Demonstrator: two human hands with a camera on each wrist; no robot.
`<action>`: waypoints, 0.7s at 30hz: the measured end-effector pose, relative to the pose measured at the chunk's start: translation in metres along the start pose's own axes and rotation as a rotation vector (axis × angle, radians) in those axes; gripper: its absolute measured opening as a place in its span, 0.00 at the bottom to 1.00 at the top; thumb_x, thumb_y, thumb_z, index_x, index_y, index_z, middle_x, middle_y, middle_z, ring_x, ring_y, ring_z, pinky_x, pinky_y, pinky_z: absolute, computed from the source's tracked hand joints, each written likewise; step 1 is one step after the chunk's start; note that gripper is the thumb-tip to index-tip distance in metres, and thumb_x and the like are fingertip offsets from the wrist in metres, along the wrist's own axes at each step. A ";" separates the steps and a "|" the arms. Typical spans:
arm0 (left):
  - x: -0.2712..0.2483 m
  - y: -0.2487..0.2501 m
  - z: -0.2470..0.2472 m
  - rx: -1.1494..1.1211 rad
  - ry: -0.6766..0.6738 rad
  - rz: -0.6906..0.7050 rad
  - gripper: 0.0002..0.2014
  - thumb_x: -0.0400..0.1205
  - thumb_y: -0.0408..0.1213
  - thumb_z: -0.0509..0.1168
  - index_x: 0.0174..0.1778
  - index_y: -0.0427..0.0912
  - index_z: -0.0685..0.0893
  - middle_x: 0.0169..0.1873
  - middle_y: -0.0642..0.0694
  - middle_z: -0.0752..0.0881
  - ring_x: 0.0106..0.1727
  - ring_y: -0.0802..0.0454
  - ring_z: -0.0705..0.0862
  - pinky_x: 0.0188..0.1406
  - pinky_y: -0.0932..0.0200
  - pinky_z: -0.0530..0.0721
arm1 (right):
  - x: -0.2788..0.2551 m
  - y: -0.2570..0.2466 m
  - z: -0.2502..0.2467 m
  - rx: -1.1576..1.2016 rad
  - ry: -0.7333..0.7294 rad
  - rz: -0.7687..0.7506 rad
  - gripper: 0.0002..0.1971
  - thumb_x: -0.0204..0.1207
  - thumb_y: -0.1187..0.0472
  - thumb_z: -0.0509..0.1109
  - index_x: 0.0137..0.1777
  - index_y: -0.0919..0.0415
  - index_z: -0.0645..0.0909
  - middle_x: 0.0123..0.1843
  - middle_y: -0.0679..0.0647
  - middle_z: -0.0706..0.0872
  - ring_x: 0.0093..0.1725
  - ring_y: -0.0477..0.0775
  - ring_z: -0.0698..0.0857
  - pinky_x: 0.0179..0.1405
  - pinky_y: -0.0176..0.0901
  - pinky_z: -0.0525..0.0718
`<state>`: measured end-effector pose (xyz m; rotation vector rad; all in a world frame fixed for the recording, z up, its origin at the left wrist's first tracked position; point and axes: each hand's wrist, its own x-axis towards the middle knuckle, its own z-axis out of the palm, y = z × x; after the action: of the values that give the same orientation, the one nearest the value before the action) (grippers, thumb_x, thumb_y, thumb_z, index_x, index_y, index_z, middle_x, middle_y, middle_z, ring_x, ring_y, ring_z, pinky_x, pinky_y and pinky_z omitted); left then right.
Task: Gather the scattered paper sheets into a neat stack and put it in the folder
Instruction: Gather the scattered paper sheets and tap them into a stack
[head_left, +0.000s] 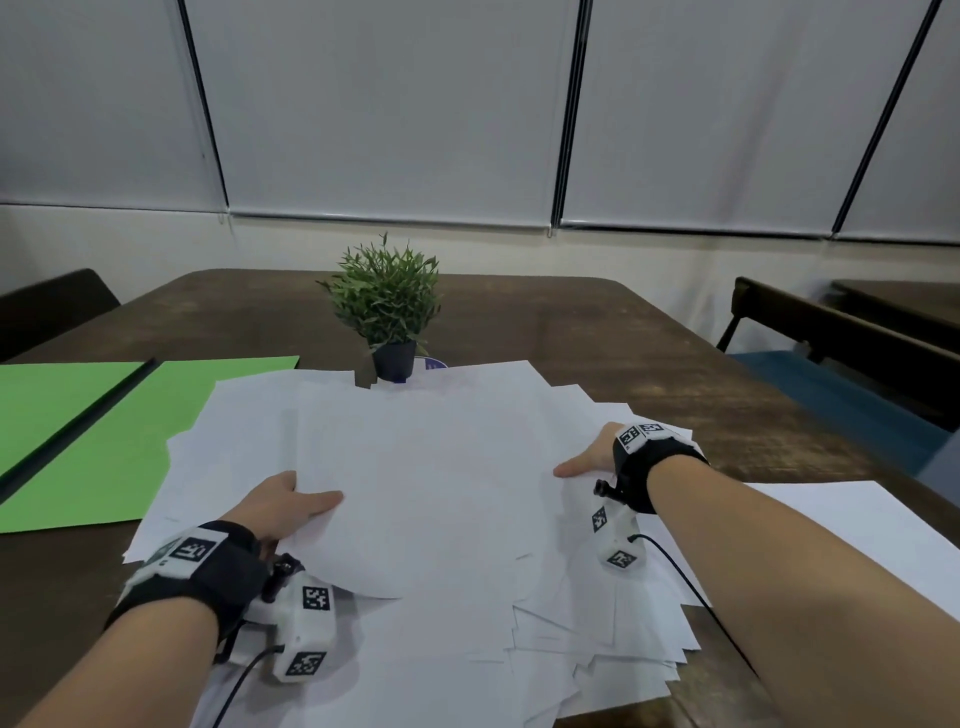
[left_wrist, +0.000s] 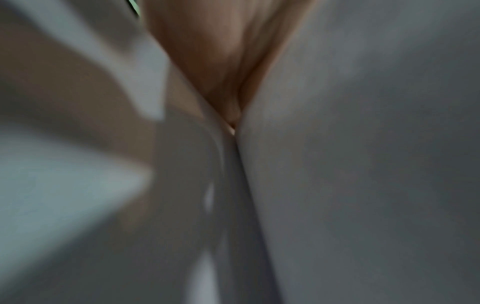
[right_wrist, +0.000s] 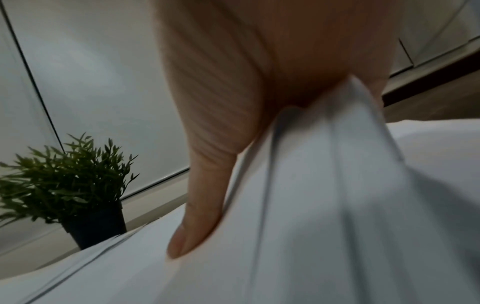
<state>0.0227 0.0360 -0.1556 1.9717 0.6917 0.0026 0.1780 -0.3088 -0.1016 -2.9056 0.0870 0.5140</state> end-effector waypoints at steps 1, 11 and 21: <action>0.000 0.000 -0.001 0.000 0.002 -0.005 0.20 0.78 0.39 0.72 0.61 0.32 0.79 0.53 0.40 0.85 0.43 0.47 0.84 0.34 0.60 0.79 | 0.002 0.000 0.000 0.032 0.018 -0.003 0.35 0.51 0.29 0.79 0.52 0.51 0.83 0.44 0.51 0.87 0.43 0.54 0.86 0.42 0.39 0.84; 0.005 -0.005 -0.001 -0.051 0.004 -0.001 0.16 0.77 0.38 0.74 0.55 0.32 0.80 0.52 0.38 0.86 0.48 0.41 0.86 0.43 0.52 0.83 | 0.061 0.003 -0.003 0.080 0.030 -0.003 0.13 0.56 0.47 0.73 0.36 0.52 0.78 0.45 0.51 0.86 0.44 0.56 0.84 0.38 0.39 0.81; 0.008 -0.008 -0.003 -0.036 -0.010 0.011 0.17 0.76 0.40 0.75 0.53 0.33 0.80 0.50 0.39 0.87 0.52 0.39 0.86 0.56 0.46 0.84 | -0.013 -0.009 -0.005 0.027 0.019 -0.006 0.25 0.62 0.39 0.80 0.54 0.53 0.84 0.47 0.52 0.86 0.47 0.57 0.84 0.52 0.43 0.82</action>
<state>0.0245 0.0451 -0.1628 1.9399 0.6699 0.0115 0.1681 -0.3010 -0.0907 -2.8840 0.0876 0.4810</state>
